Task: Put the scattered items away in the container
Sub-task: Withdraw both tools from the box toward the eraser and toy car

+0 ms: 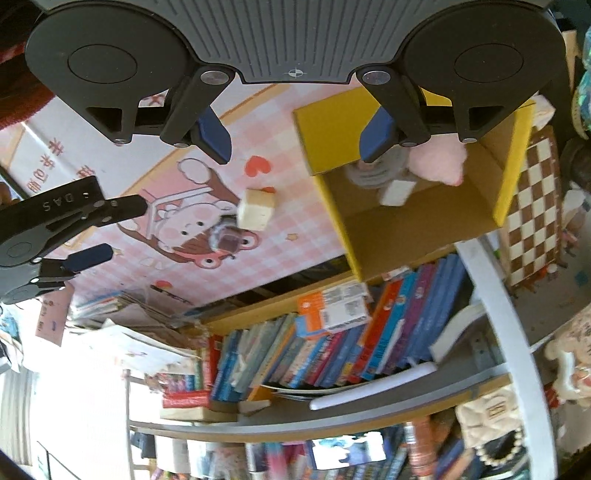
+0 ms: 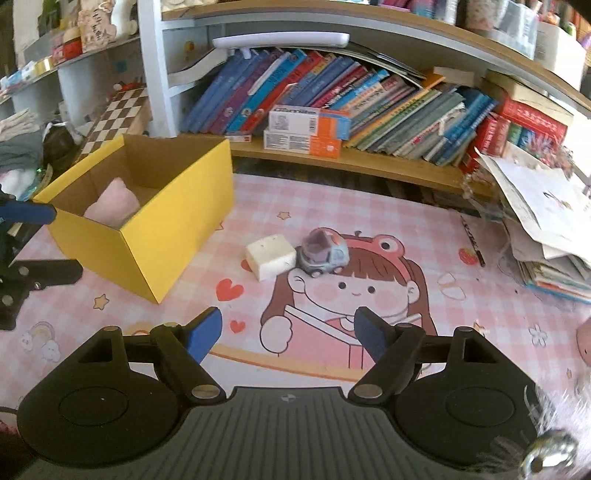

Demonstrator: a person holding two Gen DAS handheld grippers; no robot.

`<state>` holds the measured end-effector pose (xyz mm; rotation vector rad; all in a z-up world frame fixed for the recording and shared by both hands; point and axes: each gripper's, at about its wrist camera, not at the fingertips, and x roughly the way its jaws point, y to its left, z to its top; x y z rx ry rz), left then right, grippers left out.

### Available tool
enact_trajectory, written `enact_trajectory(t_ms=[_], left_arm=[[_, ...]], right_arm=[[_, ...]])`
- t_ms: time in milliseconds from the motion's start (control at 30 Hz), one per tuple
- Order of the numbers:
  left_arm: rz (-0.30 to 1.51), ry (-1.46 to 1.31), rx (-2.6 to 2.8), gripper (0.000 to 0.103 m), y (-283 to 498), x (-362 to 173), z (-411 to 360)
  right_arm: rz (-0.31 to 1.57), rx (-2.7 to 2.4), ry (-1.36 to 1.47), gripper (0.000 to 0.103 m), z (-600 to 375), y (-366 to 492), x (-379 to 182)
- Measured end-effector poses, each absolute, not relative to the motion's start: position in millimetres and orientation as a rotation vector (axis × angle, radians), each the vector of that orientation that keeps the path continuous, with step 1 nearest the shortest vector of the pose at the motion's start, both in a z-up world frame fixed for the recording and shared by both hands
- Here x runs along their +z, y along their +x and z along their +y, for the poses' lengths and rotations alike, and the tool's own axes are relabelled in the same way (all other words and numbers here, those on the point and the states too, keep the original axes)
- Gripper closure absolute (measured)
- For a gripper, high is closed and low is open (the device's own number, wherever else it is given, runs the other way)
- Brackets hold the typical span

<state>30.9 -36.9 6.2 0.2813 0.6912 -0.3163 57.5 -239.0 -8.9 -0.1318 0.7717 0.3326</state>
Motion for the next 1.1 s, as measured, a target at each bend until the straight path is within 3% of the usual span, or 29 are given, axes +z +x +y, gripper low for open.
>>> enact_trajectory(t_ms=[1100], left_arm=[[0.728,0.362,-0.441,0.024,58,-17,-91]], right_arm=[[0.809,0.198,-0.054,0.019,-268,64,-26]])
